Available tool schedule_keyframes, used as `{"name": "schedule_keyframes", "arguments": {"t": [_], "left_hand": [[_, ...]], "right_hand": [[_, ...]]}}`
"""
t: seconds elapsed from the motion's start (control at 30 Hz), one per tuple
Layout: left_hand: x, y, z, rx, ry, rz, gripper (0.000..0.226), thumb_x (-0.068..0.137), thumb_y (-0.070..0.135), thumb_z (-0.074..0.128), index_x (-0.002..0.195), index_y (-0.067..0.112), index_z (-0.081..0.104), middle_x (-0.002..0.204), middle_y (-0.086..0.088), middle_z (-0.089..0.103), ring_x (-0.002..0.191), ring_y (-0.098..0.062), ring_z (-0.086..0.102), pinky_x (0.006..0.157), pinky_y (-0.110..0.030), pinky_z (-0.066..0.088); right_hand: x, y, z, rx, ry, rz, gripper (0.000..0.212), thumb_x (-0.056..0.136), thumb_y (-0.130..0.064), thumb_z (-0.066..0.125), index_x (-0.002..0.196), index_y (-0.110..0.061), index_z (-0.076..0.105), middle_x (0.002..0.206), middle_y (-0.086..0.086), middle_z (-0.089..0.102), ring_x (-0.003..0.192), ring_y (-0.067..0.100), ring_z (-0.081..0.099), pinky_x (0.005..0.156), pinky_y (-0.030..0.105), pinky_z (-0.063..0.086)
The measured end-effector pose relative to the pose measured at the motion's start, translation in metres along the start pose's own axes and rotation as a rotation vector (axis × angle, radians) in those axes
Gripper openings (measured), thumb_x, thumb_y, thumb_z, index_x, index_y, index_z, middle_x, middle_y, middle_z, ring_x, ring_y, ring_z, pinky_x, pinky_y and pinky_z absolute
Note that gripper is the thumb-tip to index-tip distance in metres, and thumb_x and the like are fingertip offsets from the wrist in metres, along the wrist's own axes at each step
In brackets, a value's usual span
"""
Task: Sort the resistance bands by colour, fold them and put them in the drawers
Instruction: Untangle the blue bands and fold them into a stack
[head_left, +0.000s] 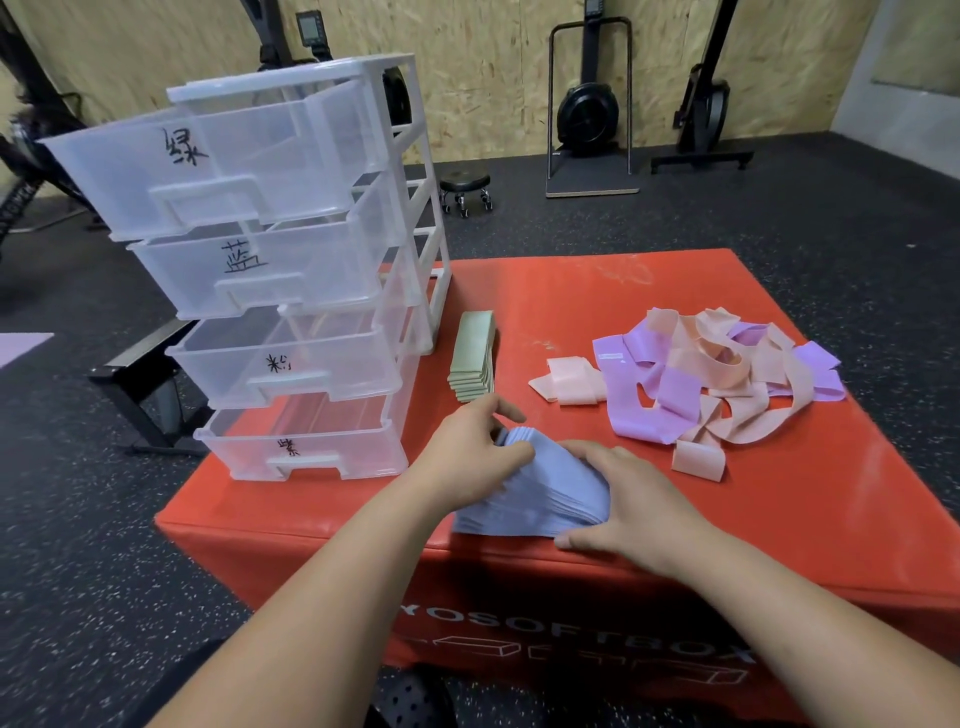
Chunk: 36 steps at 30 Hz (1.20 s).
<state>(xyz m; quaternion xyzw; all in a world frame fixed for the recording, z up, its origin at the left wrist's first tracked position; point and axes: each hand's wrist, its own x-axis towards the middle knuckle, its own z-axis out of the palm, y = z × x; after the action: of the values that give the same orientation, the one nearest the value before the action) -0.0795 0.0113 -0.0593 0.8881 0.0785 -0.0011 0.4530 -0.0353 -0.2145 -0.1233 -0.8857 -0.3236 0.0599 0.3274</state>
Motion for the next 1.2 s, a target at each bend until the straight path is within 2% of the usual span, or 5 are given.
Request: {"name": "schedule_keyframes", "arguments": {"t": [0.33,0.67,0.93,1.07,1.2], "left_hand": [[-0.004,0.009,-0.009,-0.269,0.006,0.038,0.029,0.086,0.009,0.069,0.114,0.019,0.069,0.074,0.000,0.057,0.067,-0.015,0.062,0.074,-0.044,0.068],[-0.014,-0.008,-0.038,-0.323,0.156,-0.075,0.019,0.090,0.009,0.069,0.108,0.014,0.069,0.094,-0.013,0.062,0.076,-0.018,0.059,0.061,-0.026,0.058],[-0.027,-0.038,-0.051,-0.304,0.303,-0.224,0.013,0.091,0.011,0.064,0.103,0.009,0.070,0.084,-0.005,0.067,0.069,-0.018,0.059,0.065,-0.033,0.060],[-0.033,-0.054,-0.046,-0.234,0.310,-0.256,0.011,0.087,0.017,0.065,0.098,0.015,0.068,0.082,-0.010,0.071,0.059,-0.015,0.055,0.055,-0.030,0.051],[-0.037,-0.069,-0.035,0.127,0.259,-0.216,0.016,0.092,0.027,0.065,0.108,0.024,0.062,0.087,-0.005,0.070,0.067,-0.017,0.056,0.064,-0.031,0.041]], "right_hand": [[0.005,-0.003,0.003,0.047,0.007,-0.023,0.103,0.059,-0.057,0.090,0.146,-0.060,0.035,0.125,-0.026,0.063,0.113,0.000,0.060,0.091,0.032,0.054],[0.010,0.001,0.003,0.131,0.032,0.011,0.103,0.060,-0.049,0.094,0.148,-0.052,0.041,0.118,-0.025,0.065,0.110,-0.007,0.060,0.103,0.028,0.050],[0.014,-0.001,0.014,0.091,0.021,0.008,0.094,0.060,-0.052,0.089,0.144,-0.051,0.046,0.120,-0.027,0.065,0.111,-0.004,0.062,0.106,0.032,0.050],[0.015,-0.001,0.017,0.046,0.026,-0.004,0.090,0.060,-0.057,0.085,0.141,-0.055,0.046,0.119,-0.026,0.065,0.111,-0.006,0.060,0.105,0.031,0.049],[0.016,0.000,0.015,-0.028,0.012,-0.014,0.086,0.061,-0.066,0.078,0.140,-0.060,0.044,0.119,-0.021,0.062,0.111,-0.001,0.060,0.105,0.033,0.049]]}}
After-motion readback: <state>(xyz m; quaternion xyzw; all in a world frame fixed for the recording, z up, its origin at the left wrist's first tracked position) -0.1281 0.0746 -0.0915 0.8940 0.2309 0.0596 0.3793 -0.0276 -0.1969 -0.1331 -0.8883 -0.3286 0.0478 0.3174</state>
